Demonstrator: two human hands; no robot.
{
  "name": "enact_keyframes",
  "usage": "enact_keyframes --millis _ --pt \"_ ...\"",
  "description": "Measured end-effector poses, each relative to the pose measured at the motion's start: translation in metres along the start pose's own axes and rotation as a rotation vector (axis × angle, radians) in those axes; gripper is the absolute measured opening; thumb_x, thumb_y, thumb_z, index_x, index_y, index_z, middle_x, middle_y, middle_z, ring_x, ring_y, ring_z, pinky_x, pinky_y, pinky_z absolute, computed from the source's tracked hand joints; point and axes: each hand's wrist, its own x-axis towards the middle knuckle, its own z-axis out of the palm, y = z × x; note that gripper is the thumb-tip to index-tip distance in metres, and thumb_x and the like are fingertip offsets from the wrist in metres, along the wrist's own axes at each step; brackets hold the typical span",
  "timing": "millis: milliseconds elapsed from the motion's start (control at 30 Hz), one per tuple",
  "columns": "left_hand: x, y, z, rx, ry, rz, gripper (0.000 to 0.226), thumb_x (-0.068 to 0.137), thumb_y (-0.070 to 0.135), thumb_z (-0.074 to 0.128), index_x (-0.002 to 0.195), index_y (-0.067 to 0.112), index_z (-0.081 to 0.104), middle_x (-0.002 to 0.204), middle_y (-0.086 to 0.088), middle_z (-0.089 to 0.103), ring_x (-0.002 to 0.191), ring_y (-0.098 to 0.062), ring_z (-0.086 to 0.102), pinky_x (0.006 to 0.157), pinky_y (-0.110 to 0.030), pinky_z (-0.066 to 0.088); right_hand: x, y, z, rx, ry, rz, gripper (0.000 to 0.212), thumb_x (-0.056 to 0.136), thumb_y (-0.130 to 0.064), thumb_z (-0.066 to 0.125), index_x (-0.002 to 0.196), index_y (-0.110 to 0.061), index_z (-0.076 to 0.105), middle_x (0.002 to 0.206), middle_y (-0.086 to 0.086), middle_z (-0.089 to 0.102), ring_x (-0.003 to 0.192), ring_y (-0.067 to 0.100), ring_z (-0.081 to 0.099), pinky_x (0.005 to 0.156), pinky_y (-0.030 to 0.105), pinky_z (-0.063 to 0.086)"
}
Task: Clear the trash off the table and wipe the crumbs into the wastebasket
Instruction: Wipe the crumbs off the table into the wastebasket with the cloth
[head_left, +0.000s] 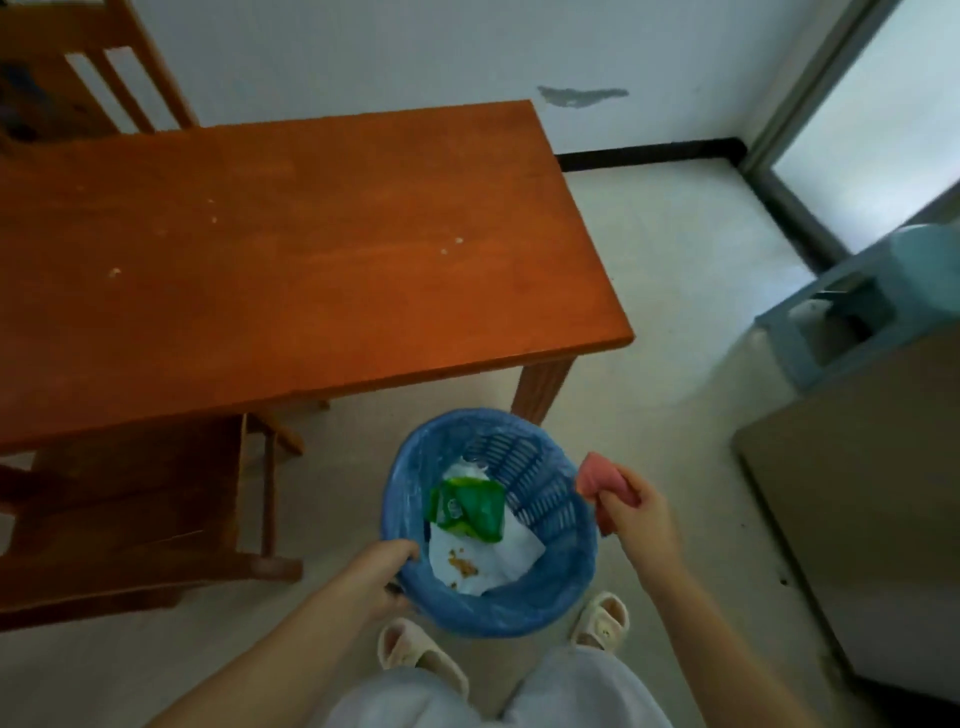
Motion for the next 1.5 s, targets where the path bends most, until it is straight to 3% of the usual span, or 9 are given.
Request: enact_keyframes --millis 233,467,567,667,767,833,933,1133,1500 --pt "-0.010 -0.004 0.161 0.178 -0.075 0.019 0.017 0.085 -0.008 0.040 0.099 -0.004 0.049 0.077 -0.015 0.051 0.069 -0.025 0.051 0.062 -0.037 0.047 0.026 0.066 -0.143 0.093 0.148 0.095 0.023 0.081 0.000 0.055 0.090 -0.017 0.069 0.059 -0.003 0.059 0.052 0.011 0.051 0.052 0.028 0.042" --pt "-0.038 -0.006 0.324 0.177 -0.118 0.025 0.014 0.085 -0.006 0.040 0.094 -0.003 0.051 0.078 -0.015 0.050 0.070 -0.024 0.051 0.061 -0.037 0.048 0.071 0.083 -0.290 0.149 0.245 0.099 0.028 0.082 -0.002 0.054 0.075 -0.027 0.066 0.054 0.002 0.058 0.048 0.014 0.048 0.053 0.031 0.041" --pt "-0.048 0.011 0.367 0.142 -0.150 0.034 0.016 0.086 -0.006 0.038 0.086 0.002 0.051 0.077 -0.015 0.051 0.069 -0.024 0.052 0.046 -0.033 0.054 0.094 0.080 -0.325 0.208 0.280 0.068 0.032 0.079 0.004 0.051 0.081 -0.022 0.069 0.048 -0.005 0.055 0.043 0.008 0.044 0.047 0.023 0.040" --pt "-0.052 0.037 0.399 0.108 -0.160 0.045 0.016 0.086 -0.006 0.038 0.082 0.004 0.050 0.076 -0.015 0.052 0.068 -0.023 0.054 0.040 -0.030 0.053 0.121 0.075 -0.348 0.249 0.306 0.060 0.027 0.082 0.004 0.051 0.095 -0.010 0.069 0.051 0.006 0.052 0.043 0.010 0.041 0.046 0.023 0.037" --pt "-0.047 0.066 0.426 0.099 -0.157 0.058 0.015 0.085 -0.006 0.039 0.079 0.003 0.050 0.075 -0.014 0.051 0.068 -0.023 0.053 0.039 -0.030 0.053 0.151 0.064 -0.365 0.273 0.319 0.060 0.024 0.085 -0.002 0.053 0.089 -0.019 0.070 0.068 0.022 0.060 0.053 0.016 0.048 0.049 0.016 0.042" --pt "-0.042 0.088 0.445 0.082 -0.170 0.055 0.013 0.084 -0.006 0.040 0.081 0.001 0.051 0.075 -0.015 0.052 0.068 -0.024 0.053 0.036 -0.033 0.052 0.176 0.053 -0.374 0.282 0.328 0.043 0.029 0.084 0.000 0.051 0.079 -0.023 0.068 0.082 0.018 0.062 0.052 0.018 0.049 0.049 0.011 0.042" --pt "-0.031 0.129 0.476 0.060 -0.184 0.054 0.014 0.084 -0.007 0.039 0.085 0.000 0.051 0.077 -0.015 0.053 0.069 -0.024 0.054 0.037 -0.035 0.052 0.222 0.035 -0.385 0.293 0.323 0.045 0.032 0.081 0.001 0.051 0.077 -0.024 0.070 0.056 0.011 0.054 0.046 0.010 0.043 0.045 0.017 0.040" --pt "-0.022 0.235 0.538 0.012 -0.207 0.030 0.023 0.084 -0.009 0.038 0.104 -0.002 0.047 0.081 -0.018 0.055 0.070 -0.028 0.056 0.032 -0.035 0.052 0.323 -0.019 -0.407 0.307 0.320 0.070 0.026 0.087 -0.007 0.056 0.084 -0.032 0.063 0.071 0.004 0.060 0.063 0.016 0.051 0.058 0.027 0.045" --pt "0.018 0.426 0.626 -0.173 -0.166 0.055 0.014 0.085 -0.011 0.039 0.081 -0.001 0.048 0.081 -0.019 0.054 0.071 -0.028 0.055 0.034 -0.037 0.051 0.557 -0.117 -0.428 0.205 0.220 -0.013 0.024 0.090 -0.003 0.051 0.093 -0.026 0.058 0.070 -0.003 0.058 0.063 0.010 0.053 0.061 0.022 0.048"
